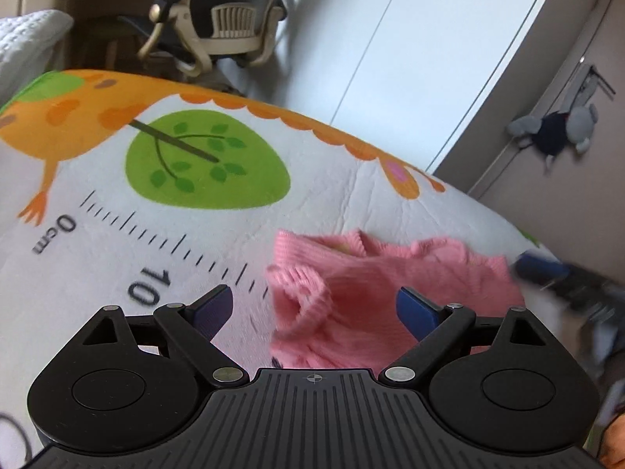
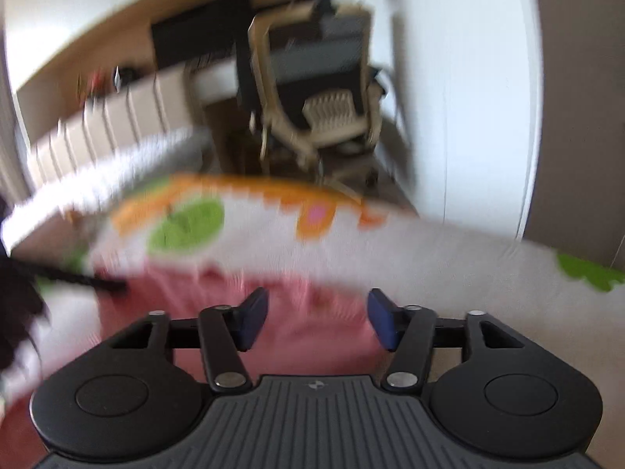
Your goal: Fold clothes
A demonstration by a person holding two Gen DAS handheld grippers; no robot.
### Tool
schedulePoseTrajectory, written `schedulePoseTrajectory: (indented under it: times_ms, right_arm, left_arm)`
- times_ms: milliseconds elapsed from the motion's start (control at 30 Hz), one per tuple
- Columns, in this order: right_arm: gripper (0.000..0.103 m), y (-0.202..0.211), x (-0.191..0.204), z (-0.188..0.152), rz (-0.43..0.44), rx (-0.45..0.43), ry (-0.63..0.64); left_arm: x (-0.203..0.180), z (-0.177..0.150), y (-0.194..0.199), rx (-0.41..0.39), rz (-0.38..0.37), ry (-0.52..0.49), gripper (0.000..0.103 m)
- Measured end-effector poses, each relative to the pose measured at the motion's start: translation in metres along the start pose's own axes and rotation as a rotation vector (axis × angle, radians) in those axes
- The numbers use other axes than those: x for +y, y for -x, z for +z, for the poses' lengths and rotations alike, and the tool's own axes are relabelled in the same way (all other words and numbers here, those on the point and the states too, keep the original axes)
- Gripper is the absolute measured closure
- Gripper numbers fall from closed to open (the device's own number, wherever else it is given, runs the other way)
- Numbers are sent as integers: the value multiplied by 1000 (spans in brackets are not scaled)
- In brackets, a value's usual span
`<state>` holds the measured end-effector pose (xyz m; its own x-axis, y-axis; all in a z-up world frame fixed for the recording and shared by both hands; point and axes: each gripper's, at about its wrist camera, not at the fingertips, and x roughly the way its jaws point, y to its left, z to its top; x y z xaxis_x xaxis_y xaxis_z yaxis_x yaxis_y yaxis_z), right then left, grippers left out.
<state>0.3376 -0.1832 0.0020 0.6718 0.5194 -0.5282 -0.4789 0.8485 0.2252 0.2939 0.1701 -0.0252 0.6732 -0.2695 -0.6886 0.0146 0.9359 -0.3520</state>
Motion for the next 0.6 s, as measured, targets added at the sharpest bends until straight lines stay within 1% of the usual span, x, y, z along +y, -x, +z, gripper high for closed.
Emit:
schedulePoseTrajectory:
  times_ms: [33, 100, 133, 200, 267, 300, 333, 367, 400, 433, 467, 500, 533, 600]
  right_arm:
    - [44, 1, -6, 6, -8, 6, -21]
    - [44, -6, -17, 11, -38, 39, -56]
    - [44, -16, -22, 9, -67, 69, -70]
    - [44, -35, -29, 1, -98, 112, -102]
    - [44, -52, -34, -9, -83, 134, -160]
    - [43, -56, -32, -12, -80, 121, -169]
    - [48, -61, -29, -13, -67, 117, -166]
    - [65, -64, -23, -12, -36, 127, -145]
    - [69, -68, -14, -11, -15, 138, -116]
    - [72, -69, -5, -12, -21, 144, -72]
    - [78, -69, 4, -13, -37, 148, -21]
    - [91, -66, 12, -14, -51, 150, 24]
    - [95, -58, 17, -13, -51, 144, 42]
    - [97, -33, 20, -7, -31, 100, 36]
  left_arm:
    - [3, 1, -4, -2, -13, 6, 9]
    - [6, 4, -12, -3, -43, 15, 14]
    - [7, 4, -15, -2, -55, 16, 17]
    - [7, 4, -22, -2, -75, 17, 18]
    - [7, 4, -30, -2, -66, 21, 19]
    - [6, 5, -32, -16, -62, 12, 19]
    - [4, 6, -35, -24, -57, 0, 26]
    - [2, 6, -37, -28, -56, -7, 39]
    - [0, 6, -39, -31, -56, -15, 47]
    - [-3, 5, -39, -31, -61, -27, 58]
    - [-5, 4, -39, -32, -65, -39, 72]
    - [-7, 3, -37, -35, -73, -51, 80]
    - [-8, 2, -30, -46, -87, -62, 86]
    - [-11, 2, -8, -83, -115, -77, 88]
